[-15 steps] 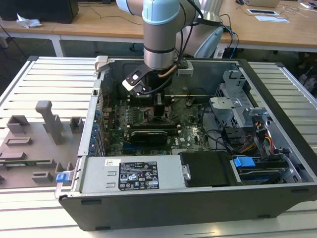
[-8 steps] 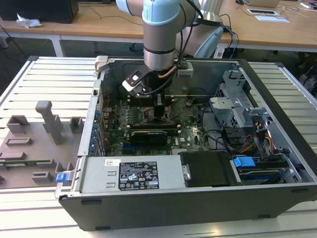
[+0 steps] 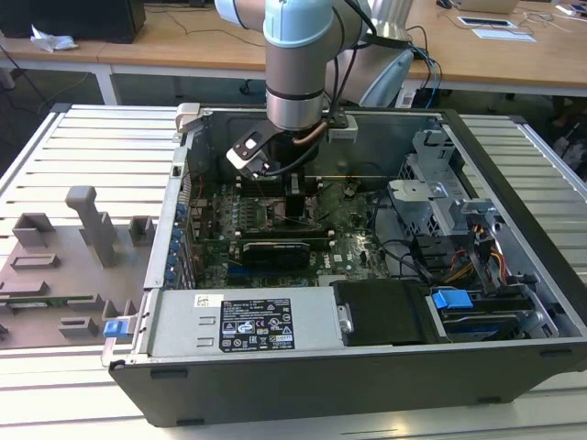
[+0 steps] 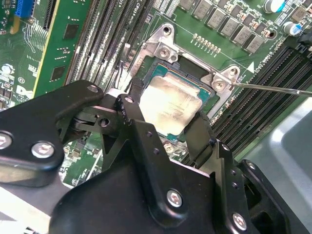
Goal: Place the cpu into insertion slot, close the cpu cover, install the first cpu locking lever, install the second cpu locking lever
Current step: 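Place the cpu into insertion slot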
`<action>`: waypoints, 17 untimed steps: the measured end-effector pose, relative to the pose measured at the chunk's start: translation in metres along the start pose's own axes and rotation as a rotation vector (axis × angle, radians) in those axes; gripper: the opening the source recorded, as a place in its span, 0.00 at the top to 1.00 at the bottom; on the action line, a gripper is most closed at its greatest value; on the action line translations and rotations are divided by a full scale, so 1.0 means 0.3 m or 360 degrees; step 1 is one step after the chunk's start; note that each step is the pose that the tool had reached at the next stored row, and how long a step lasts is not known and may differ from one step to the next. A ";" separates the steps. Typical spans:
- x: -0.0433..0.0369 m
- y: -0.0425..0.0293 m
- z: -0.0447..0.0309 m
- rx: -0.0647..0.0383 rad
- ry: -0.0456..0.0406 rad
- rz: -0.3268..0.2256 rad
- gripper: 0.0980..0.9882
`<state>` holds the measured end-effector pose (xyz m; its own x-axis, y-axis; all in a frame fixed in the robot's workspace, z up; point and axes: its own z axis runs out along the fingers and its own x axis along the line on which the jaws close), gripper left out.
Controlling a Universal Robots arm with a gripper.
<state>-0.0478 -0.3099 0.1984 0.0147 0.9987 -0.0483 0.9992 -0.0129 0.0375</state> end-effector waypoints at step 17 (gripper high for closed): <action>-0.001 -0.037 -0.040 -0.0005 0.0000 0.0000 0.92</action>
<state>-0.0594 -0.3096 0.2101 0.0149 0.9987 -0.0483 0.9991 -0.0129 0.0405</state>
